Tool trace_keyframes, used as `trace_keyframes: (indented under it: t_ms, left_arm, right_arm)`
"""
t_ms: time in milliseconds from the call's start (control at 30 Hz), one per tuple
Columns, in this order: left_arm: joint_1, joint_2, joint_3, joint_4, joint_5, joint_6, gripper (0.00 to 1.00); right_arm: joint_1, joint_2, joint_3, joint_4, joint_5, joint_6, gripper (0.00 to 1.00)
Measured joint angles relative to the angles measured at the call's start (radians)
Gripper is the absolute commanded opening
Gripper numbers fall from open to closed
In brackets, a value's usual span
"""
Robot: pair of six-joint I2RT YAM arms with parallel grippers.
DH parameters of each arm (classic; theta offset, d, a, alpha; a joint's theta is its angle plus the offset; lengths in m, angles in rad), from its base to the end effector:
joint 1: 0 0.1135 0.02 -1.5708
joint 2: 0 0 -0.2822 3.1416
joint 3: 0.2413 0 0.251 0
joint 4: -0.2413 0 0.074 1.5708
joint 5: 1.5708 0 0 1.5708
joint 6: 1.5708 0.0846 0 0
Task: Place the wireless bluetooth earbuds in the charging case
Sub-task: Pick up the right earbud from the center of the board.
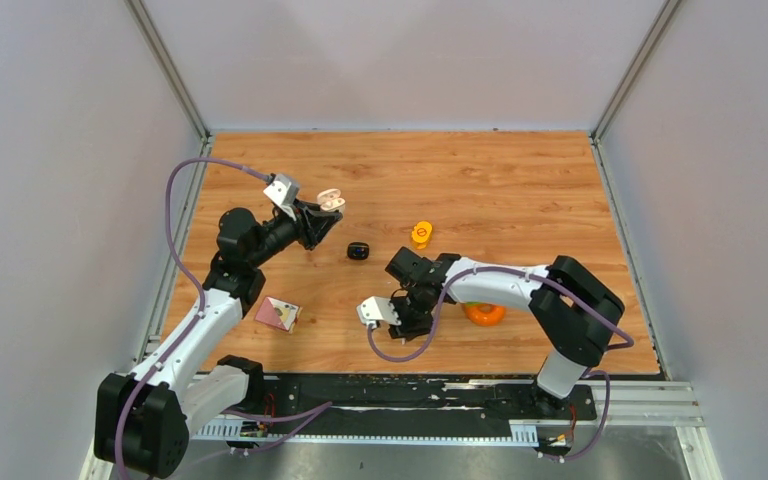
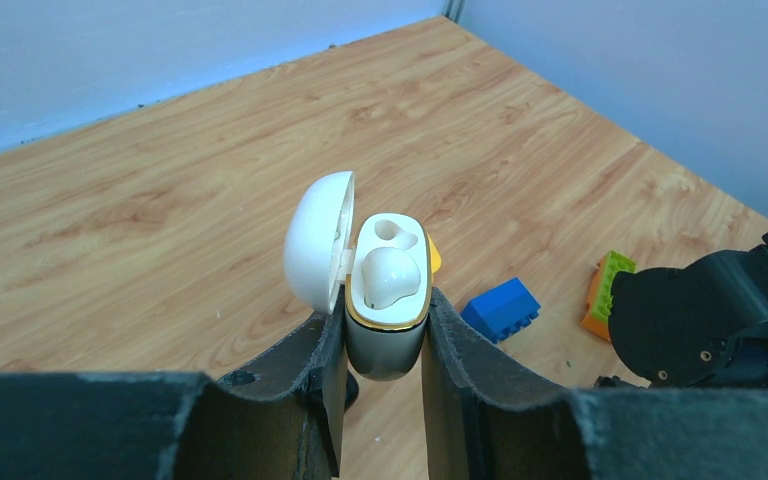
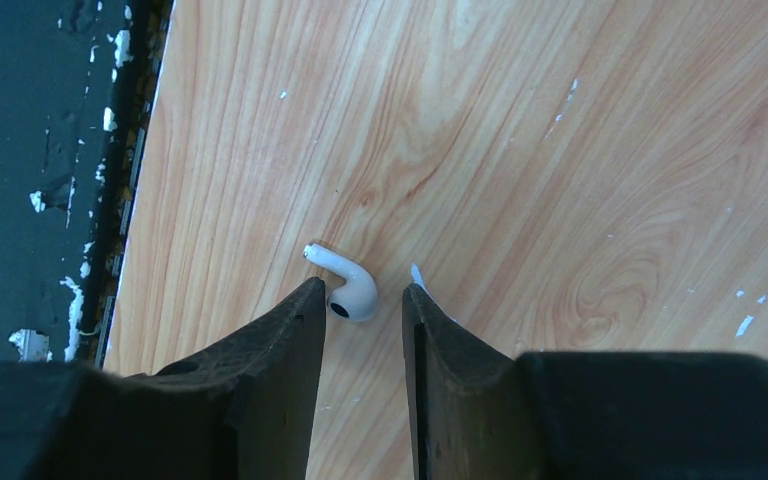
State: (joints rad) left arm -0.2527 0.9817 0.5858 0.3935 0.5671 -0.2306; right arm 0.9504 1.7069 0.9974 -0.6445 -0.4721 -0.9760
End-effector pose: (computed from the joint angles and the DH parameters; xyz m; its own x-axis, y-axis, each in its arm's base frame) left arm 0.2371 -0.1082 0.3091 -0.1693 -0.1554 -0.9732 0.7111 0.6644 -0.2298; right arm 0.1515 0.2782 0.1340 0.3292 -0.8082 -0.4884 -0.9082 -0.4126 0.0707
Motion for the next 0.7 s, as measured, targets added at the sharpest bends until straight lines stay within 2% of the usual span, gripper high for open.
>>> trace_keyframes:
  t_ms: [333,533,700]
  left_arm:
    - [0.0,0.0,0.0,0.0,0.0,0.0,0.02]
    - [0.0,0.0,0.0,0.0,0.0,0.0,0.02]
    - [0.0,0.001,0.0,0.001,0.0,0.0,0.02]
  right_arm:
    - [0.024,-0.028,-0.037,0.058,0.046,0.039,0.35]
    - [0.025,-0.029,-0.038,0.063,0.053,0.035,0.21]
    - [0.024,-0.031,-0.038,0.06,0.056,0.032,0.15]
